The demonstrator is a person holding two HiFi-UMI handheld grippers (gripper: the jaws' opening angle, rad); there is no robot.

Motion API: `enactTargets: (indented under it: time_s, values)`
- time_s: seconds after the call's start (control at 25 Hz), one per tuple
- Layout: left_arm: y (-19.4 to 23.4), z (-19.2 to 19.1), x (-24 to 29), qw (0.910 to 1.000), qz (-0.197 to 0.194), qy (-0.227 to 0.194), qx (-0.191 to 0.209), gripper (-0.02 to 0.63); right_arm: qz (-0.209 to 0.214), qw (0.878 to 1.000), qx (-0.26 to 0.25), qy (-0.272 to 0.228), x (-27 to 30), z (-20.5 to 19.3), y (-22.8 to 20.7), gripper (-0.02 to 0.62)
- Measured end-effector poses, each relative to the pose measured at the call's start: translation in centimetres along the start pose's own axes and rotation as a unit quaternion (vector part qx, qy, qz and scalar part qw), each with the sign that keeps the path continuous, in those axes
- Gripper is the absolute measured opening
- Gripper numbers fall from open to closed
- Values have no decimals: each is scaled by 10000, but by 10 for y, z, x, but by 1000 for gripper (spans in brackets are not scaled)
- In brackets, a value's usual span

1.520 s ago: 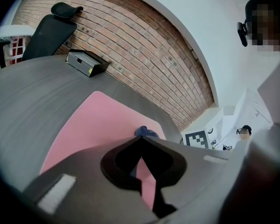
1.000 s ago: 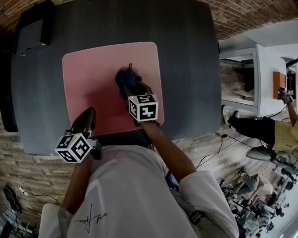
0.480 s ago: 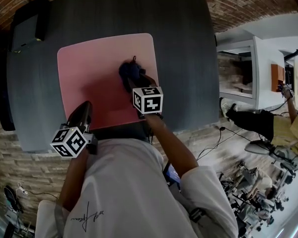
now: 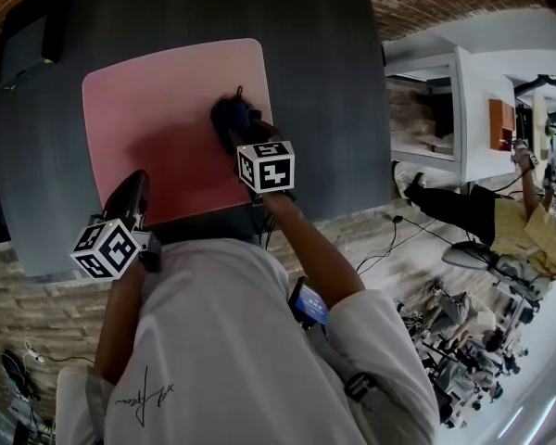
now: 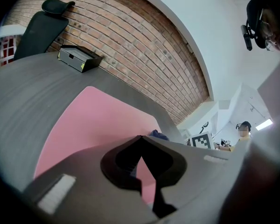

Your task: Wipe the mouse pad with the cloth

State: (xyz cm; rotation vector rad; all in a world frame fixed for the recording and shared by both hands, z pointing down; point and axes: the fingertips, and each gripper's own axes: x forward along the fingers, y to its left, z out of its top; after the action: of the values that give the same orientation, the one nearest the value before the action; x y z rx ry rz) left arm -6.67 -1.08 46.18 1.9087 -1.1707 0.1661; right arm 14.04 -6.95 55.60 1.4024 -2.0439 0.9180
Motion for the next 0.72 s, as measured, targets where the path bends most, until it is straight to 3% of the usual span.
enactTargets:
  time_s: [0.72]
  values:
    - [-4,-4,3,9998,-185,69,66,11,-352,9993,-49,117,-18,-15,-22,141]
